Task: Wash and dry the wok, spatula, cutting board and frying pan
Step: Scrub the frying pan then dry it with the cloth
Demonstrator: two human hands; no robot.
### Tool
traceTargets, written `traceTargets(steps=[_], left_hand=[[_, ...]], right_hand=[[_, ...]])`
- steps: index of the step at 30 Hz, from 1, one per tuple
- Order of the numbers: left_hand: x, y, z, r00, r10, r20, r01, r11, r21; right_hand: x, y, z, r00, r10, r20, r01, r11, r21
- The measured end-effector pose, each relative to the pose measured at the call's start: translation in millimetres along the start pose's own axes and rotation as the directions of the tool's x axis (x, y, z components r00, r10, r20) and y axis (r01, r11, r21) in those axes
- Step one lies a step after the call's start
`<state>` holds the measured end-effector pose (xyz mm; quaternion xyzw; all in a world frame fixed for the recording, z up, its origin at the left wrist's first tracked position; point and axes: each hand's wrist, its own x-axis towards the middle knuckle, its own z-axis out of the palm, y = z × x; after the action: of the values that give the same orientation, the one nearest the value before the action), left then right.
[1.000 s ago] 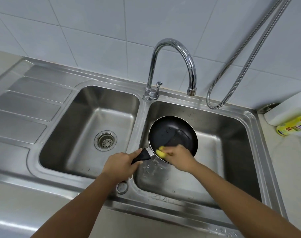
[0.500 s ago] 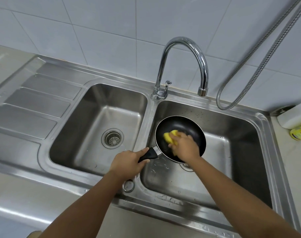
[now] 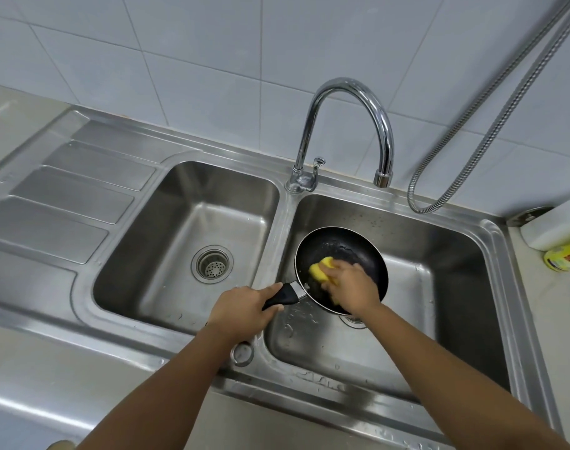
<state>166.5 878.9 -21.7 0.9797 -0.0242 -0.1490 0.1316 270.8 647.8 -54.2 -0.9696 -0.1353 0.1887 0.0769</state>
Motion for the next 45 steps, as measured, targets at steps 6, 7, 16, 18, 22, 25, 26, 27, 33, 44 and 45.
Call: traceTargets(steps=[6, 7, 16, 18, 22, 25, 26, 27, 33, 44, 45], left_hand=[[1.1, 0.9, 1.1, 1.000, -0.007, 0.002, 0.007, 1.000, 0.005], [0.7, 1.0, 1.2, 1.000, -0.008, 0.001, 0.008, 1.000, 0.005], [-0.1, 1.5, 0.1, 1.000, 0.002, 0.001, -0.002, 1.000, 0.005], [-0.6, 2.2, 0.2, 1.000, 0.002, 0.001, -0.002, 1.000, 0.008], [-0.1, 1.8, -0.3, 1.000, 0.010, -0.006, -0.010, 1.000, 0.011], [-1.4, 1.6, 1.5, 1.000, 0.009, -0.021, -0.008, 1.000, 0.029], [-1.1, 1.2, 1.6, 1.000, 0.011, -0.020, -0.011, 1.000, 0.027], [-0.8, 0.8, 1.8, 1.000, 0.013, -0.021, -0.013, 1.000, 0.022], [-0.8, 0.0, 1.2, 1.000, 0.021, -0.021, -0.021, 1.000, 0.015], [-2.0, 2.9, 3.4, 0.999, -0.018, -0.036, 0.020, 0.999, 0.042], [-1.9, 2.8, 3.9, 0.999, -0.016, -0.042, 0.018, 0.999, 0.041]], right_hand=[[-2.4, -3.4, 6.9, 0.999, -0.041, 0.007, 0.041, 0.999, 0.019], [-1.1, 0.3, 4.2, 1.000, -0.011, 0.011, 0.010, 0.999, 0.053], [-1.7, 9.3, -0.7, 0.988, 0.150, -0.036, -0.148, 0.987, 0.058], [-2.3, 0.8, 3.5, 0.996, 0.073, -0.046, -0.073, 0.997, 0.001], [5.9, -4.7, 7.0, 1.000, 0.022, -0.022, -0.019, 0.994, 0.104], [9.7, -7.3, 4.3, 0.978, 0.186, -0.093, -0.183, 0.982, 0.048], [7.7, -13.4, 6.8, 0.990, 0.104, -0.096, -0.104, 0.995, 0.007], [4.9, -18.2, 10.4, 0.997, -0.003, -0.083, 0.000, 1.000, -0.028], [22.5, -7.5, -2.7, 0.951, 0.268, -0.157, -0.267, 0.963, 0.028], [4.7, -56.8, -8.2, 0.990, 0.103, 0.095, -0.140, 0.661, 0.738], [-3.4, -45.4, -13.0, 0.982, 0.040, 0.187, -0.167, 0.652, 0.740]])
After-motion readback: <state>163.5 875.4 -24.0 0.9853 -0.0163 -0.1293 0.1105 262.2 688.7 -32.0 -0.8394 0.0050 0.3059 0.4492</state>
